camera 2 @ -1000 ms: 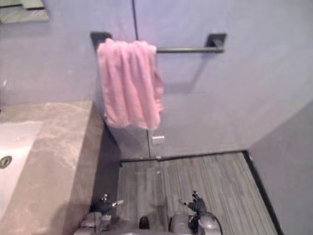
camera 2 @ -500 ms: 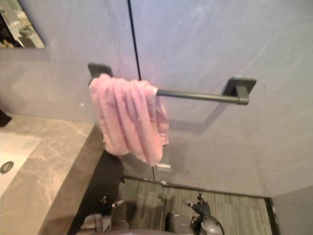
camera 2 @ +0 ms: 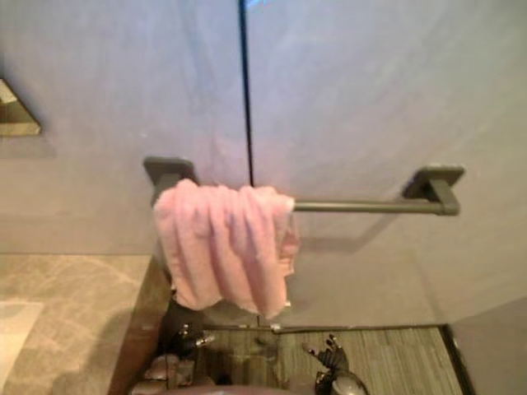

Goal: Organize washtable

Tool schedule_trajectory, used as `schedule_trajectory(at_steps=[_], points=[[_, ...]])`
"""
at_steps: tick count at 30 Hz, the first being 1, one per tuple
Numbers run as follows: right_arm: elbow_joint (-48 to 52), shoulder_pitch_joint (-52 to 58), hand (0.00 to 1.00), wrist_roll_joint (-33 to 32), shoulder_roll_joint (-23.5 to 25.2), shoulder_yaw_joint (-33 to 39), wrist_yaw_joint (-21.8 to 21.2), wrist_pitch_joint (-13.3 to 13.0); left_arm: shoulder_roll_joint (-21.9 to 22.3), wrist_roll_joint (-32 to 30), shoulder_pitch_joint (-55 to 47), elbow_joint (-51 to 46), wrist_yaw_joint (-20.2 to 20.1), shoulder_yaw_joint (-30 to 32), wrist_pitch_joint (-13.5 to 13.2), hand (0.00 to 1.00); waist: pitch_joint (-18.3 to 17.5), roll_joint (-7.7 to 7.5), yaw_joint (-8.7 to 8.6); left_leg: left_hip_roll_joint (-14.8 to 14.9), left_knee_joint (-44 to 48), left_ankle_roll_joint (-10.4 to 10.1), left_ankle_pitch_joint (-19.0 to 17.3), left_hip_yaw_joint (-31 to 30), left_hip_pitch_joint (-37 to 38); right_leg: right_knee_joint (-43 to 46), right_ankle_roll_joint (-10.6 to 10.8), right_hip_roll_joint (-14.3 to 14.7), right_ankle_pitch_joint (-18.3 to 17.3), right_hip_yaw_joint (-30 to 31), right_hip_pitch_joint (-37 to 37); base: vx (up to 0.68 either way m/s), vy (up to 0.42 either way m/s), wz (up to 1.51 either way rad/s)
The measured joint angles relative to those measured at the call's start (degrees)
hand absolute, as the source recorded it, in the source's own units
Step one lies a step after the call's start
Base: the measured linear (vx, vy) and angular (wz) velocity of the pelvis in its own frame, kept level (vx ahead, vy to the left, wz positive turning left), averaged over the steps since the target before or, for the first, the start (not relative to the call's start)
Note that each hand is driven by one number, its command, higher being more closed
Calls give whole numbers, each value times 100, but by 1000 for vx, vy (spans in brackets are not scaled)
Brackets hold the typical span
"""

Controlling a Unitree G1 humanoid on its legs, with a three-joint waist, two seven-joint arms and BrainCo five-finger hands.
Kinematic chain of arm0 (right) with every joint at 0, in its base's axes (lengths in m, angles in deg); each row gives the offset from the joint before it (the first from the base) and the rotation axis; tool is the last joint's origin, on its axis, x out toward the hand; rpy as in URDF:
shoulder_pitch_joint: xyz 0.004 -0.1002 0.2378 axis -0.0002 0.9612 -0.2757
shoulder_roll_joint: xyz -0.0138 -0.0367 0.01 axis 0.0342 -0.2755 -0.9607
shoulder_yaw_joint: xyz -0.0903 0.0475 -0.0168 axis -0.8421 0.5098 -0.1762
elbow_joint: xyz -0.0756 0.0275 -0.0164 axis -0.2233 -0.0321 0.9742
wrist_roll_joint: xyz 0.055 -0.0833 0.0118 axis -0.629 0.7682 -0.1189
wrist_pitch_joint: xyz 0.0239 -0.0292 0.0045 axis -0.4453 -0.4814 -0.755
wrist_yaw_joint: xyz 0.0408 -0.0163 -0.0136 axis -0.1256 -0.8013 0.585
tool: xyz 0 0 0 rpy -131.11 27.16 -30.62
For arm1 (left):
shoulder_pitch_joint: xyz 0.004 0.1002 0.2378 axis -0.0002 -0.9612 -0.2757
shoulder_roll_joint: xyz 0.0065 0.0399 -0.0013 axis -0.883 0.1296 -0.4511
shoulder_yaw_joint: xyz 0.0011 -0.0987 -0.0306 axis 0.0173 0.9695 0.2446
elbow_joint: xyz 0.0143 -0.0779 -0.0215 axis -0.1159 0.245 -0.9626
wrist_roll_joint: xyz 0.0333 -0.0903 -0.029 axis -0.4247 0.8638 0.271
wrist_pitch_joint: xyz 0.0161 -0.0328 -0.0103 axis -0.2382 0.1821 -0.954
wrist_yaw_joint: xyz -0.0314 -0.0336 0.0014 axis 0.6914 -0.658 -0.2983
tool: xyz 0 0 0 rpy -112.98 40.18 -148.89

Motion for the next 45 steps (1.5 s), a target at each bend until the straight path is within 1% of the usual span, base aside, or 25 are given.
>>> schedule_trajectory(at_steps=[4,5,8,10,12,14,15,22,23,24,27,31,33,35,37,38,39,42,45], points=[[-61,-22,0,-2,-6,-1,54,-37,-35,117,3,-3,31,-253,-44,0,2,9,1,-20,-27,19,12,-127,33,-91,0,-2,0,-44,95,38,0,10],[-68,-28,0,-2,-11,-1,72,-44,-34,154,3,-3,49,-300,-69,0,3,16,-3,-18,-41,43,30,-189,27,-109,0,12,0,-64,98,-19,-47,6],[-64,-31,0,-4,-28,-19,86,-58,-38,292,-10,-100,133,-551,-92,0,-13,59,-11,14,-59,30,53,-277,24,-109,-1,67,0,-159,124,-47,-47,12],[-48,-28,0,-4,-83,-151,96,-70,-57,319,-184,-511,137,-762,-95,0,-27,83,-10,23,-167,5,151,-351,48,-109,-15,89,9,-210,129,-73,-63,20],[9,-25,0,-2,-121,-234,96,-73,-16,342,-374,-1129,130,-1061,-104,0,-43,131,-10,40,-408,-6,314,-518,43,-99,-47,121,32,-322,75,-121,-63,33],[14,-20,0,1,-124,-273,98,-71,3,348,-581,-1628,120,-1165,-107,0,-39,139,9,59,-523,-2,406,-573,60,-94,-68,147,56,-369,66,-127,-43,18],[32,-19,0,1,-127,-338,108,-72,-1,356,-742,-1932,105,-1174,-108,0,-37,141,8,93,-581,-16,447,-575,90,-94,-80,163,70,-366,58,-118,-39,4],[310,120,0,7,-148,-487,211,-71,-1,455,-1050,-2841,60,-1160,-108,0,-27,164,41,190,-650,-64,505,-565,93,-87,-96,246,137,-323,11,-95,-31,-4],[353,149,0,8,-148,-488,215,-70,9,456,-1098,-3036,39,-1155,-108,0,-26,166,73,202,-648,-76,513,-561,89,-73,-97,248,139,-320,-3,-40,-20,-2],[429,205,0,8,-146,-488,221,-68,27,456,-1132,-3199,8,-1148,-111,0,-23,173,140,213,-646,-80,515,-557,95,-53,-101,247,140,-317,-6,-32,-20,-2],[465,241,0,13,-148,-488,224,-66,84,454,-1259,-3570,5,-1075,-111,0,-23,175,161,231,-630,-81,516,-557,123,8,-118,247,125,-322,4,0,0,0],[712,385,0,19,-146,-486,224,-54,122,449,-1640,-4621,7,-1013,-112,0,-30,210,170,239,-530,-88,513,-561,148,74,-138,238,83,-372,110,5,-18,5],[820,439,0,17,-128,-483,224,-55,144,448,-1767,-5056,3,-886,-111,0,-25,208,181,241,-467,-98,505,-565,148,112,-143,228,61,-421,147,-9,-19,10],[936,516,0,18,-117,-482,215,-60,201,437,-1874,-5500,4,-802,-115,0,-20,200,192,243,-350,-123,470,-576,133,148,-156,214,22,-475,235,-80,-22,13],[973,559,0,15,-112,-480,209,-61,239,422,-2004,-5940,-3,-708,-127,0,-22,195,236,253,-264,-139,327,-570,148,309,-159,206,-91,-484,233,-98,-16,4],[1063,643,0,14,-117,-481,202,-62,304,422,-2105,-6176,-4,-648,-130,0,-24,184,312,263,-186,-128,252,-545,143,363,-162,203,-127,-480,233,-56,-4,-1],[1157,719,0,13,-122,-481,203,-66,335,418,-2220,-6413,1,-604,-139,0,-32,190,325,271,-127,-138,205,-523,128,405,-140,198,-151,-485,234,-56,-2,1],[1174,717,0,20,-121,-471,196,-71,390,407,-2429,-6957,13,-570,-228,0,-38,202,334,290,52,-111,156,-537,17,450,-103,184,-175,-566,196,-65,2,13],[1190,715,0,19,-103,-470,195,-73,483,409,-2497,-7462,13,-420,-273,0,-73,226,398,309,178,-97,141,-553,-97,495,-105,187,-172,-601,159,-27,2,5]])
